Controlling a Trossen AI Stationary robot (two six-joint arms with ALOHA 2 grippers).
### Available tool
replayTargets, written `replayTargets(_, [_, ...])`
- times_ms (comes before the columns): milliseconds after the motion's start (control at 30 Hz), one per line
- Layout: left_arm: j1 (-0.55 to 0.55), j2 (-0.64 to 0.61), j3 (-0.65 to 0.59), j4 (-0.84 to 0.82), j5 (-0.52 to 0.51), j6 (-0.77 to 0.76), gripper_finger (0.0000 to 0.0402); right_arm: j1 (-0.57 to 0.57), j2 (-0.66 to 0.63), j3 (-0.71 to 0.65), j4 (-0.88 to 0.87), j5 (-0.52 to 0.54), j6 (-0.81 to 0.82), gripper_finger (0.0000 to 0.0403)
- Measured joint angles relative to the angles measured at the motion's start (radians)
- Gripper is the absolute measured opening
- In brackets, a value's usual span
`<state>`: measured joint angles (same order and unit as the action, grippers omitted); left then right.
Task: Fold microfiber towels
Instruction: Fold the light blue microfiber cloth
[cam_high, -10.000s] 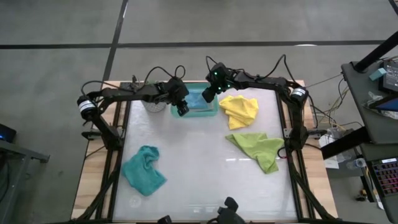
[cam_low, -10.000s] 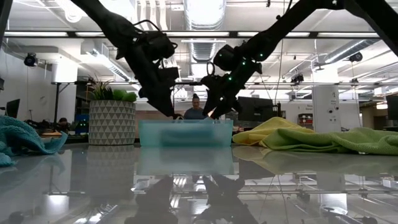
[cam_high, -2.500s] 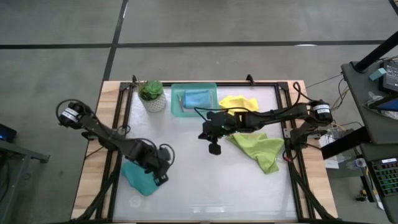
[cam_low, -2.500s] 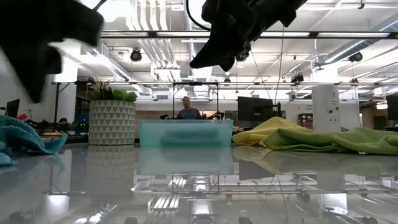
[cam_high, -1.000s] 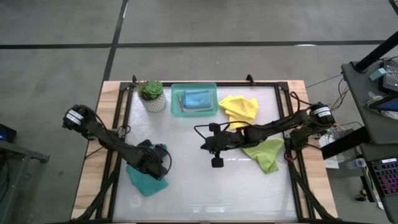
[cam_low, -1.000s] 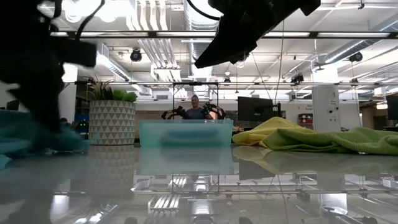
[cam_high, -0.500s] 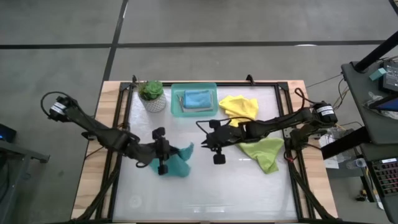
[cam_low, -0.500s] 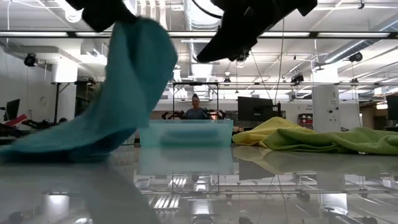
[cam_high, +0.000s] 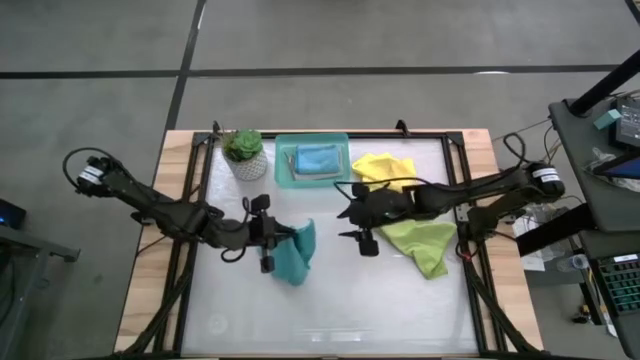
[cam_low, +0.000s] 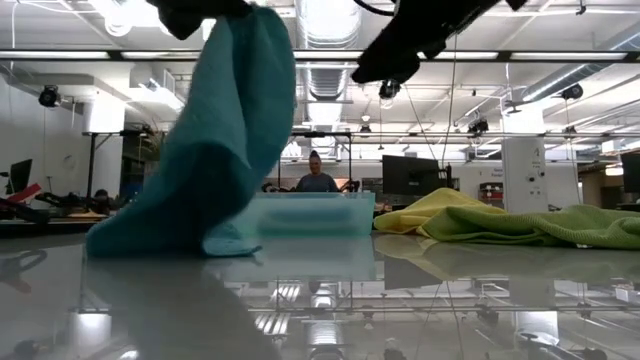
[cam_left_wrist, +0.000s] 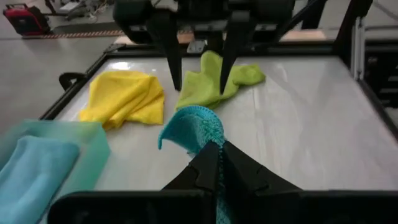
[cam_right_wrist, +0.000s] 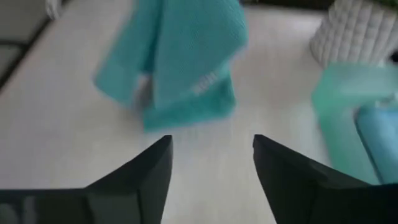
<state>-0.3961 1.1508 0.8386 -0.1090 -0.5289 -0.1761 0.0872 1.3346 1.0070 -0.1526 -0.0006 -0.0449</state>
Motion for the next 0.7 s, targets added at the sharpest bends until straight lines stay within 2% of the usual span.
replayTargets(133, [0.006,0.029,-0.011,0.007,0.000,0.000,0.0000,-0.001,-0.004,-0.124,0.319,0.000,0.000,0.0227])
replayTargets(300, [0.008,0.055,-0.014,0.031,0.003,-0.007,0.0000,-0.008,0.057,-0.221,0.654,0.000,0.005,0.0228])
replayTargets(433, [0.009,0.058,-0.014,0.031,0.006,-0.020,0.0000,-0.008,0.121,-0.216,0.746,-0.007,-0.002,0.0228])
replayTargets(633, [0.009,0.059,-0.014,0.033,0.006,-0.027,0.0000,-0.022,0.228,-0.155,0.752,-0.012,-0.045,0.0228])
replayTargets(700, [0.009,0.059,-0.014,0.036,0.006,-0.027,0.0000,-0.035,0.251,-0.132,0.757,-0.069,-0.043,0.0225])
